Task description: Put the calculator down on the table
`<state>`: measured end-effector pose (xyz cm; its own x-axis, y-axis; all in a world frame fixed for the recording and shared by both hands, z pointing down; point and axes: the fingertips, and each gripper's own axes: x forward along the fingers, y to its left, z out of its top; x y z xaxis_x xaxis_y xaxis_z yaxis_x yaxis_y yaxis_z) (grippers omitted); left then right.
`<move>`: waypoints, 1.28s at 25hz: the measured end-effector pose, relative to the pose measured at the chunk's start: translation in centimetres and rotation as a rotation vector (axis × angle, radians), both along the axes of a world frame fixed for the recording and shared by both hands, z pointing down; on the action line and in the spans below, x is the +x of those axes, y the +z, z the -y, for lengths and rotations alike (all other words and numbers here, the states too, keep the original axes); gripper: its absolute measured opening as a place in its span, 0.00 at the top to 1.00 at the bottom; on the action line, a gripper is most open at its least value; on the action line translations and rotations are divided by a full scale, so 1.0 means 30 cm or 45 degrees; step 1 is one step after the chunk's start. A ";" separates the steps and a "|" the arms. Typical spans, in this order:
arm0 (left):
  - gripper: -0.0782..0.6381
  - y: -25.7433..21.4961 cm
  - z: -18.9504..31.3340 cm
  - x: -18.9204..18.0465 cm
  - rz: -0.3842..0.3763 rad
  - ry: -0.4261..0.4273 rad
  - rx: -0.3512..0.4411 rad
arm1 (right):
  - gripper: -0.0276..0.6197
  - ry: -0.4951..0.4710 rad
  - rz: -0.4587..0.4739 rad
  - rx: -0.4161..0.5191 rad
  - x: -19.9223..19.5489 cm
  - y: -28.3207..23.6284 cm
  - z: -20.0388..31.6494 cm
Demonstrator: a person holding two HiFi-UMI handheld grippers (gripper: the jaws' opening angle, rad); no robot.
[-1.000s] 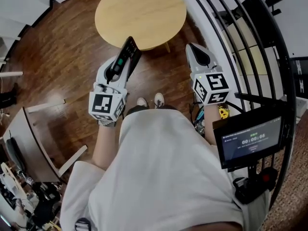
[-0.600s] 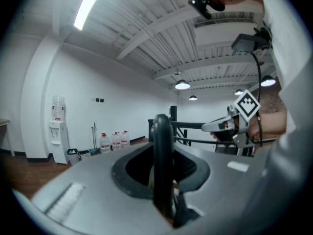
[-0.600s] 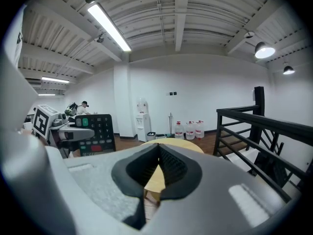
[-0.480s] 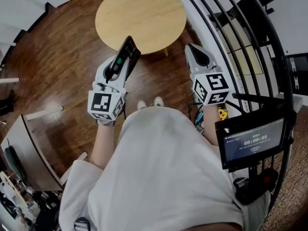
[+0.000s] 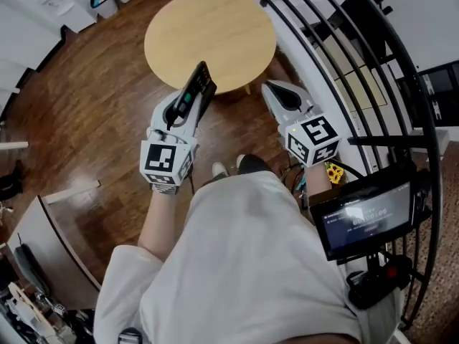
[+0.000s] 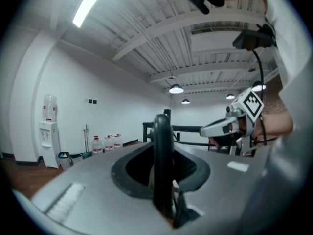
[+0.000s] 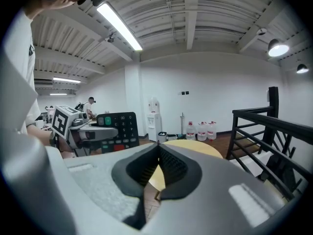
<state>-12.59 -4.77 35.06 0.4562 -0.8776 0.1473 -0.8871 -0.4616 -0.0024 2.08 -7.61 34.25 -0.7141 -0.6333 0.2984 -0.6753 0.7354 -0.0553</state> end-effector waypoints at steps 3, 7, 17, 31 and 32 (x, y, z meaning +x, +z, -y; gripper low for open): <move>0.78 0.008 0.008 -0.020 -0.007 0.032 0.007 | 0.95 0.003 -0.028 0.030 -0.029 -0.011 -0.007; 0.78 0.016 0.012 -0.039 -0.046 0.033 -0.009 | 0.95 0.008 -0.006 0.014 -0.042 -0.012 -0.004; 0.78 0.083 0.169 -0.071 -0.045 -0.025 -0.069 | 0.95 0.109 0.057 -0.105 -0.009 0.093 0.163; 0.78 0.221 0.486 -0.006 -0.072 -0.066 -0.214 | 0.95 0.189 0.023 -0.241 0.122 0.237 0.415; 0.78 0.237 0.501 -0.001 -0.078 -0.062 -0.232 | 0.95 0.197 0.021 -0.253 0.129 0.248 0.424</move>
<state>-12.61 -19.80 42.17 0.4269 -0.8601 0.2792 -0.9043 -0.4060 0.1317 5.95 -20.34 41.70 -0.6190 -0.6656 0.4170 -0.7768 0.5970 -0.2002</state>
